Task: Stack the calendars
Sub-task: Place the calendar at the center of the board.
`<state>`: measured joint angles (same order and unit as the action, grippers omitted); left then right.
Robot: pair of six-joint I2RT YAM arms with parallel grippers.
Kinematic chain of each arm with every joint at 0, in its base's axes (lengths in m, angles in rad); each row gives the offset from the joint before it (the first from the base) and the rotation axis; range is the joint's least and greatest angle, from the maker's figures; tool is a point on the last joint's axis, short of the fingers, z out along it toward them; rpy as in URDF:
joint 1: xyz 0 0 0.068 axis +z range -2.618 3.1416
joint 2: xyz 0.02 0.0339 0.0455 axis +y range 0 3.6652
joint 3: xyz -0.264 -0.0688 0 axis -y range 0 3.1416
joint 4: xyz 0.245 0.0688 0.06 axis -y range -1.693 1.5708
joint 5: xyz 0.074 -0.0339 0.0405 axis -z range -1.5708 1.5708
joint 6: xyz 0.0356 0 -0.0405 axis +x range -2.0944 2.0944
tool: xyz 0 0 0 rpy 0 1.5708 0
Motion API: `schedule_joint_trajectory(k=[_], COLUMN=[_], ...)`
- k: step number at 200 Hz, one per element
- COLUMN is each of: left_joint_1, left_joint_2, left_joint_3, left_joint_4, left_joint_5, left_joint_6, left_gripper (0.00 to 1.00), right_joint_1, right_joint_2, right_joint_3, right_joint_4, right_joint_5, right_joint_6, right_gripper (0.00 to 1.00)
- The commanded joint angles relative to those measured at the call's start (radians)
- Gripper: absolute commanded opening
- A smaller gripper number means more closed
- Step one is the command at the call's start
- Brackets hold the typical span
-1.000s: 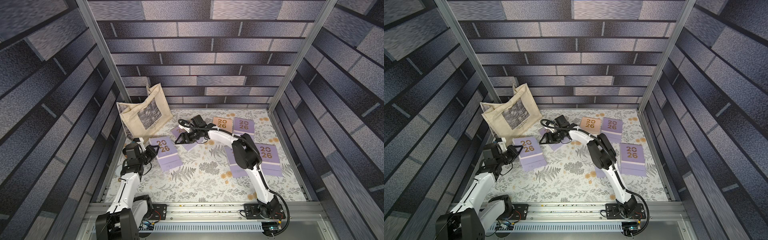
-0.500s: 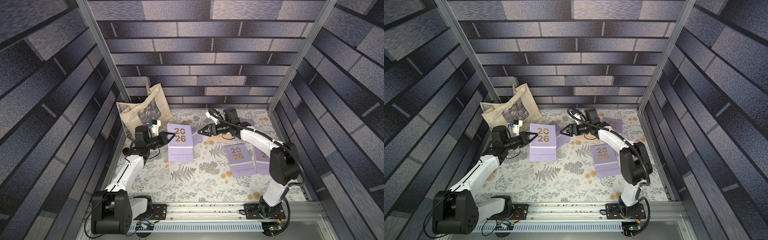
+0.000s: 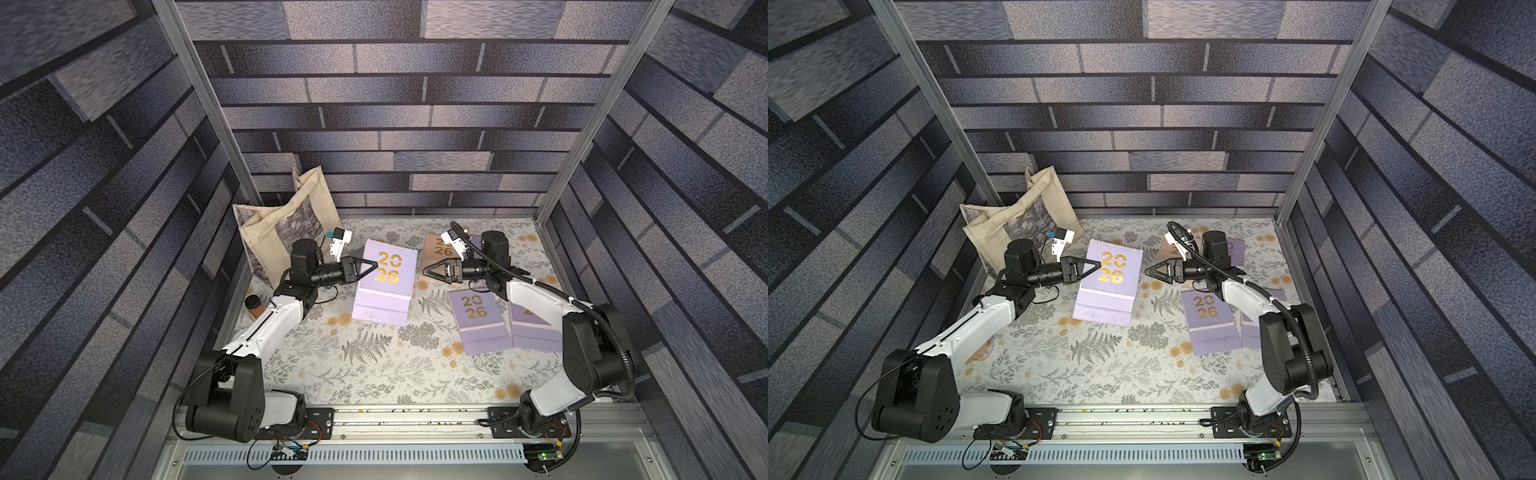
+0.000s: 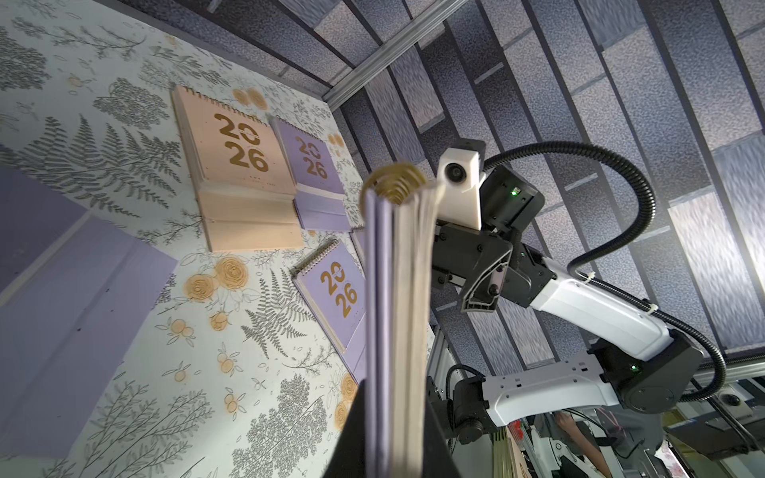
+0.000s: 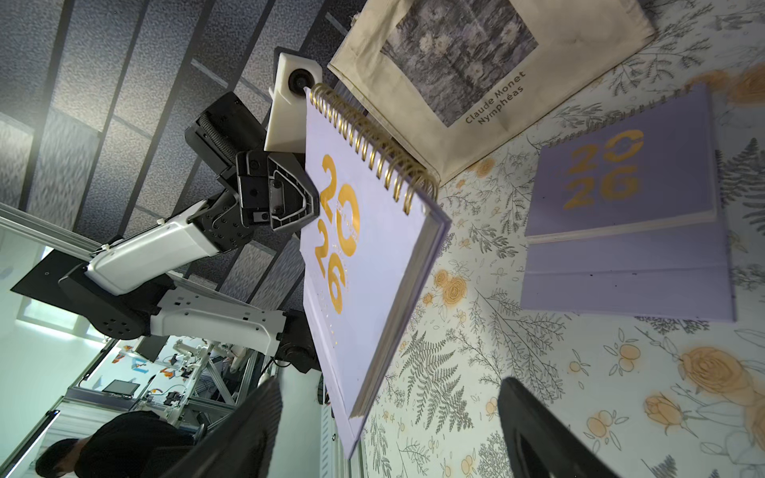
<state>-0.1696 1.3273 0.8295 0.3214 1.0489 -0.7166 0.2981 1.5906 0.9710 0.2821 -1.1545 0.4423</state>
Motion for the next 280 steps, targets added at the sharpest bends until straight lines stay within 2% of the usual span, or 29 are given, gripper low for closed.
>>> schedule_joint_trajectory(k=[1,31,67,119,180,202,222,248,268,280], left_joint_1=[-0.002,-0.02,-0.08,-0.108,-0.11,-0.11,-0.109,-0.109,-0.108,-0.109], left_joint_2=[-0.007,0.004,0.035,0.079,0.098,0.095,0.089,0.082,0.08,0.082], left_joint_3=[0.018,-0.008,-0.005,0.009,0.016,0.009,0.007,0.003,0.002,0.003], left_joint_4=[0.177,0.311,0.357,0.395,0.402,0.408,0.4,0.395,0.395,0.396], left_joint_5=[0.037,0.008,-0.022,-0.039,-0.057,-0.064,-0.074,-0.08,-0.078,-0.076], left_joint_6=[-0.078,-0.167,-0.18,-0.195,-0.201,-0.209,-0.206,-0.202,-0.201,-0.201], left_gripper=[0.0,0.0,0.0,0.0,0.0,0.0,0.0,0.0,0.0,0.0], right_joint_1=[0.001,0.004,0.02,0.05,0.07,0.072,0.071,0.072,0.072,0.071], right_joint_2=[-0.023,-0.005,0.072,0.126,0.14,0.165,0.183,0.175,0.173,0.171], right_joint_3=[-0.029,-0.055,-0.068,-0.029,-0.028,-0.02,-0.032,-0.045,-0.037,-0.037], right_joint_4=[0.193,0.402,0.743,0.835,0.844,0.854,0.946,0.989,0.974,0.976], right_joint_5=[-0.042,-0.035,-0.021,-0.014,0.013,0.019,0.039,0.049,0.041,0.038], right_joint_6=[0.092,0.255,0.507,0.584,0.606,0.665,0.733,0.74,0.731,0.728], right_gripper=[0.84,0.83,0.82,0.77,0.53,0.46,0.44,0.42,0.24,0.19])
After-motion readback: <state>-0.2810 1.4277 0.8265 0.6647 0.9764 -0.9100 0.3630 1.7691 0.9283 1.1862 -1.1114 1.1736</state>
